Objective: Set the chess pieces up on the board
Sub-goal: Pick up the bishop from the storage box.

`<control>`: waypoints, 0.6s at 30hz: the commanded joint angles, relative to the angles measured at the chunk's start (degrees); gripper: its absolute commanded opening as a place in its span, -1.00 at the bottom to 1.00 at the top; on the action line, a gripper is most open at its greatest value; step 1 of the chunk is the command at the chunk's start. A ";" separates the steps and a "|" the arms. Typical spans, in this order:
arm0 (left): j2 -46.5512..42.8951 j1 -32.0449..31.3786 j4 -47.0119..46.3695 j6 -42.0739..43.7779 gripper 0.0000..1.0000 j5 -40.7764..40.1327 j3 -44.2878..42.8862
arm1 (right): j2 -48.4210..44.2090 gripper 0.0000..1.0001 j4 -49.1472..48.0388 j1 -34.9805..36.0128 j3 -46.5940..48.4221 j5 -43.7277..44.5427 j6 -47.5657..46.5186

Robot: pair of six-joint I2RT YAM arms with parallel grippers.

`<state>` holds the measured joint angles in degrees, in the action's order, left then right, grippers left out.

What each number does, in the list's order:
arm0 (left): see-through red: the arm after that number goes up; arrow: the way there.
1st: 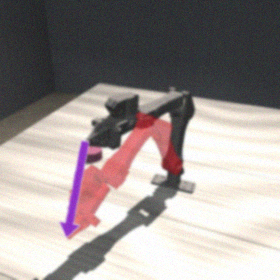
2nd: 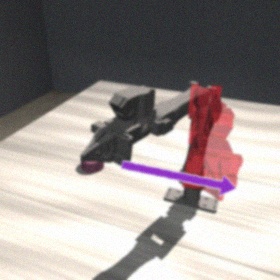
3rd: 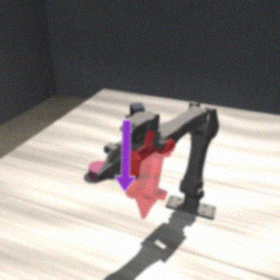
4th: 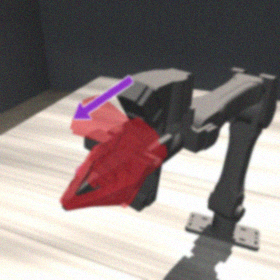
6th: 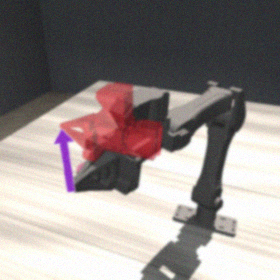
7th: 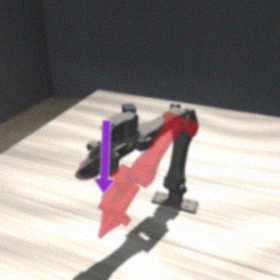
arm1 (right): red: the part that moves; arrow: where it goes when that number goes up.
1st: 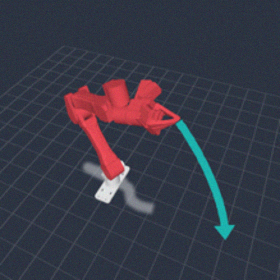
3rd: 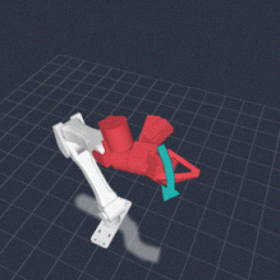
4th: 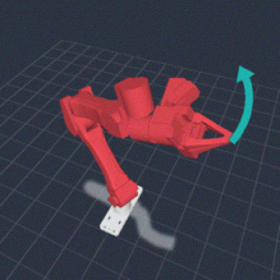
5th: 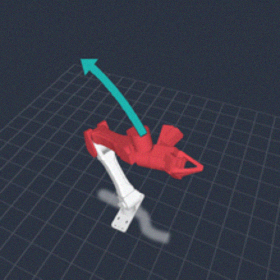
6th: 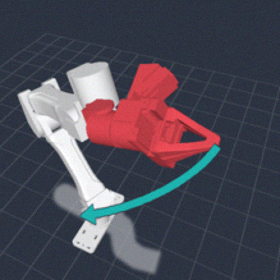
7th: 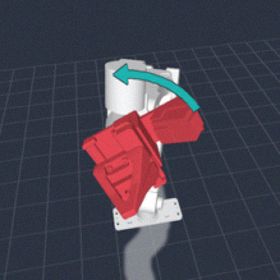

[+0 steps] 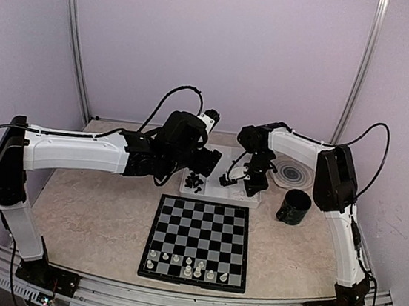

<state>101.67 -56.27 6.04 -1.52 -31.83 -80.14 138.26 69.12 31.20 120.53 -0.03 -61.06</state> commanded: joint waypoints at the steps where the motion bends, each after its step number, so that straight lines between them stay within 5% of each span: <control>1: 0.20 0.71 0.73 -1.63 0.91 1.01 -2.01 | -2.49 -0.78 1.52 -1.71 1.37 -6.20 0.44; 9: 0.59 0.99 1.11 -2.15 0.91 1.63 -2.26 | -4.16 -0.80 0.39 -2.96 -0.39 -11.67 2.74; 18: 0.81 0.93 1.40 -2.35 0.91 2.13 -2.51 | -5.61 -0.45 -2.25 -2.92 -2.67 -10.78 3.45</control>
<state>101.78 -55.42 6.90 -3.25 -30.22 -80.90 135.63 67.94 28.67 118.89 -9.28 -57.30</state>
